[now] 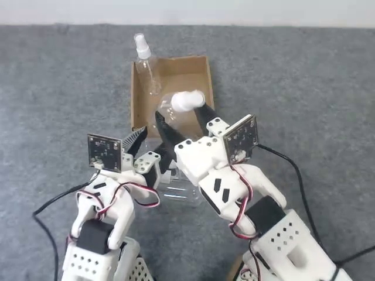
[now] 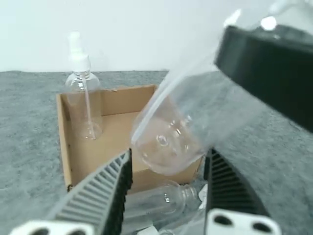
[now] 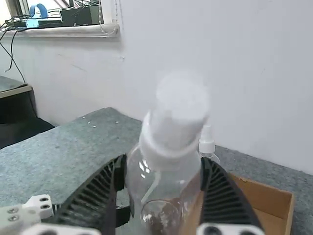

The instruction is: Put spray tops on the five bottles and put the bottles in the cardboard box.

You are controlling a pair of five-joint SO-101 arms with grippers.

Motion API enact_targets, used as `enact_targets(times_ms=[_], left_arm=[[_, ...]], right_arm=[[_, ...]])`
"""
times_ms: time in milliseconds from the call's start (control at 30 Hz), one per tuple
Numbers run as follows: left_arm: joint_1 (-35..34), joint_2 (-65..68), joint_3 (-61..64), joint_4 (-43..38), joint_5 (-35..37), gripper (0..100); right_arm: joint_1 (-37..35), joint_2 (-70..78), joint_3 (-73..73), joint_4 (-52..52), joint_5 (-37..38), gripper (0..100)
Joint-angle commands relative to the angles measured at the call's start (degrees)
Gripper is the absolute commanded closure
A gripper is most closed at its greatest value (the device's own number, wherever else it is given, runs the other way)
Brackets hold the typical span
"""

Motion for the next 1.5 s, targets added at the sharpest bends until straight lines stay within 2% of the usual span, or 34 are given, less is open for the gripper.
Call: enact_targets(times_ms=[0, 300, 633, 933, 1467], left_arm=[[-2.02, -1.05, -0.75, -2.29, 0.7, 78], [-4.92, -1.05, -1.1, -2.29, 0.7, 78], [-16.79, -1.14, -0.84, -6.77, 0.79, 78], [-27.78, -1.05, -0.75, -11.25, 9.58, 78], [-28.48, -1.05, -0.66, -11.16, 10.2, 78]], right_arm=[[-0.04, -2.33, -4.04, 0.66, 1.05, 89.8], [2.95, -2.15, -4.13, -0.04, 3.08, 89.8], [3.74, -1.45, -4.4, -3.3, 3.52, 89.8], [3.74, 14.55, -12.04, -4.97, 7.12, 89.8], [3.82, 41.98, -31.12, -4.97, 7.21, 89.4]])
